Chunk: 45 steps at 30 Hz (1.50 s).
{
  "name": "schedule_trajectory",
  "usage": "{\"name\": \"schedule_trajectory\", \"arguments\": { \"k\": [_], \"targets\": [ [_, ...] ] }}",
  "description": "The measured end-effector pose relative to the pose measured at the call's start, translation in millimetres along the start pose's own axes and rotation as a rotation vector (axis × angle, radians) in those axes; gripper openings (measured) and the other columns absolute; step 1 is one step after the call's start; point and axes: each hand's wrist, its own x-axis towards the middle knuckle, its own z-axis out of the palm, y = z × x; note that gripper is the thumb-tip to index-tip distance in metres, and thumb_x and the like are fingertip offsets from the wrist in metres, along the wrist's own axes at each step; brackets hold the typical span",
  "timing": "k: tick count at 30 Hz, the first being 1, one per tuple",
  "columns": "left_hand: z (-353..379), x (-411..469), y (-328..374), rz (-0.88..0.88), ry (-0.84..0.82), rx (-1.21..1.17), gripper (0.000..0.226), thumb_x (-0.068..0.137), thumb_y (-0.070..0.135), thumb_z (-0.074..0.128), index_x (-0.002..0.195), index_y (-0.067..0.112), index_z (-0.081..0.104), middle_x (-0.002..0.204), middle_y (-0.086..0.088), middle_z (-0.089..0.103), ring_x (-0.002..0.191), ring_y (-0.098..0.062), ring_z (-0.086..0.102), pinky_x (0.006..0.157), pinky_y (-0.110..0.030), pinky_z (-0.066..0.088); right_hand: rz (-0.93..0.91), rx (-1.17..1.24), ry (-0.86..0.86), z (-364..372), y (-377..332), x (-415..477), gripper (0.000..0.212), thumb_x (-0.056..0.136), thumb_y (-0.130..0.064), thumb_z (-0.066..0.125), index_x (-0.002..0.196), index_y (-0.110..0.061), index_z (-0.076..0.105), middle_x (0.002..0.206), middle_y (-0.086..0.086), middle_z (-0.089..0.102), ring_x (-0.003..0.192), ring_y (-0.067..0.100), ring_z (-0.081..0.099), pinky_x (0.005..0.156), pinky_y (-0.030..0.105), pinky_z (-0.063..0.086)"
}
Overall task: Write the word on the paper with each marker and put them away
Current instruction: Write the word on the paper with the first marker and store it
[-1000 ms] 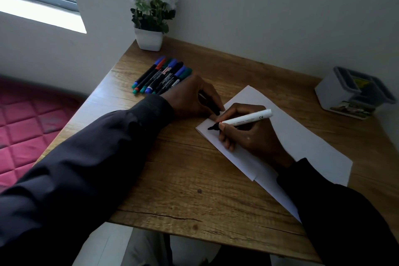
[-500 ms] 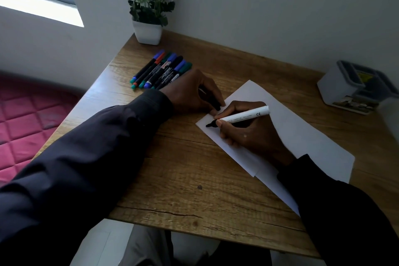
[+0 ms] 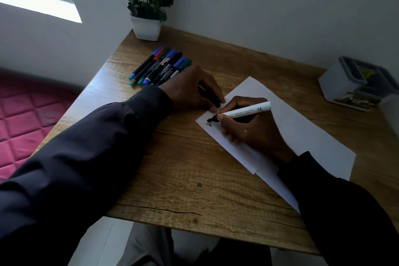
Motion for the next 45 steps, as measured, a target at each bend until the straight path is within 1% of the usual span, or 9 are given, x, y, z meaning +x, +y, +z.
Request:
{"name": "schedule_trajectory", "arguments": {
  "k": [2, 6, 11, 16, 18, 25, 34, 39, 45],
  "targets": [
    [-0.1, -0.2, 0.3, -0.005, 0.005, -0.004, 0.024, 0.079, 0.009, 0.077, 0.094, 0.027, 0.071, 0.106, 0.011, 0.069, 0.101, 0.004, 0.062, 0.081, -0.005, 0.049, -0.006, 0.099, -0.014, 2.4, -0.4, 0.1, 0.037, 0.082, -0.044, 0.079, 0.085, -0.009, 0.068, 0.064, -0.002, 0.071, 0.051, 0.007, 0.068, 0.047, 0.016, 0.052],
    [0.8, -0.2, 1.0, -0.005, 0.014, 0.003, 0.024, 0.080, 0.008, 0.077, 0.094, 0.027, 0.071, 0.106, 0.011, 0.069, 0.102, 0.004, 0.061, 0.081, -0.003, 0.047, 0.005, -0.025, 0.072, 0.8, -6.6, -4.8, 0.014, 0.094, -0.002, 0.068, 0.084, -0.011, 0.065, 0.056, 0.002, 0.067, 0.047, 0.008, 0.065, 0.046, 0.016, 0.052],
    [0.5, 0.0, 0.9, -0.006, 0.002, 0.023, 0.024, 0.081, 0.007, 0.076, 0.097, 0.024, 0.072, 0.106, 0.012, 0.068, 0.102, 0.006, 0.061, 0.082, -0.004, 0.048, 0.029, -0.187, 0.108, 0.0, -9.0, -6.1, 0.026, 0.093, -0.008, 0.070, 0.077, -0.027, 0.061, 0.062, -0.003, 0.071, 0.051, 0.013, 0.068, 0.049, 0.018, 0.053],
    [-0.1, -0.7, 3.0, -0.010, -0.001, 0.010, 0.025, 0.081, 0.006, 0.074, 0.095, 0.026, 0.069, 0.103, 0.016, 0.065, 0.097, 0.015, 0.058, 0.076, 0.000, 0.045, 0.003, -0.052, -0.007, -1.4, -4.5, -4.6, 0.020, 0.094, 0.015, 0.058, 0.090, -0.004, 0.065, 0.058, -0.005, 0.069, 0.047, 0.003, 0.065, 0.046, 0.012, 0.050],
    [0.0, -1.2, 3.1, -0.011, -0.003, 0.000, 0.025, 0.081, 0.006, 0.075, 0.094, 0.026, 0.069, 0.102, 0.017, 0.064, 0.093, 0.019, 0.057, 0.075, 0.001, 0.044, 0.002, -0.062, 0.022, -2.5, -2.9, -3.9, 0.010, 0.093, 0.012, 0.062, 0.089, 0.005, 0.067, 0.060, 0.002, 0.068, 0.046, 0.005, 0.064, 0.045, 0.013, 0.049],
    [-0.1, 0.5, -0.7, -0.014, 0.001, 0.018, 0.023, 0.081, 0.007, 0.075, 0.098, 0.021, 0.072, 0.107, 0.013, 0.067, 0.101, 0.010, 0.059, 0.080, -0.002, 0.047, 0.068, -0.207, 0.113, 1.4, -14.2, -6.1, 0.024, 0.093, -0.009, 0.070, 0.077, -0.024, 0.062, 0.061, 0.002, 0.071, 0.049, 0.014, 0.067, 0.049, 0.020, 0.054],
    [0.0, 0.9, -0.7, -0.009, -0.008, 0.019, 0.025, 0.080, 0.008, 0.076, 0.098, 0.024, 0.072, 0.106, 0.012, 0.068, 0.102, 0.005, 0.061, 0.082, -0.004, 0.048, 0.161, -0.023, 0.057, 4.0, 0.0, -1.1, 0.022, 0.098, -0.002, 0.062, 0.078, -0.011, 0.063, 0.054, -0.007, 0.067, 0.044, 0.003, 0.062, 0.042, 0.014, 0.049],
    [0.3, 1.2, -1.0, -0.016, -0.012, 0.001, 0.025, 0.080, 0.007, 0.076, 0.095, 0.027, 0.071, 0.105, 0.014, 0.067, 0.102, 0.006, 0.060, 0.080, -0.003, 0.048, 0.017, -0.073, 0.103, 1.4, -10.5, -5.0, 0.011, 0.093, 0.001, 0.069, 0.085, 0.008, 0.066, 0.060, 0.006, 0.066, 0.044, 0.006, 0.063, 0.043, 0.014, 0.048],
    [0.1, 1.4, -1.1, -0.011, -0.017, -0.011, 0.024, 0.080, 0.007, 0.076, 0.097, 0.024, 0.071, 0.107, 0.012, 0.067, 0.103, 0.005, 0.061, 0.079, -0.003, 0.047, 0.101, -0.227, 0.157, 1.0, -15.6, -6.7, 0.024, 0.091, -0.005, 0.069, 0.075, -0.020, 0.061, 0.053, 0.000, 0.065, 0.044, 0.009, 0.063, 0.045, 0.014, 0.048]
  ]
}}
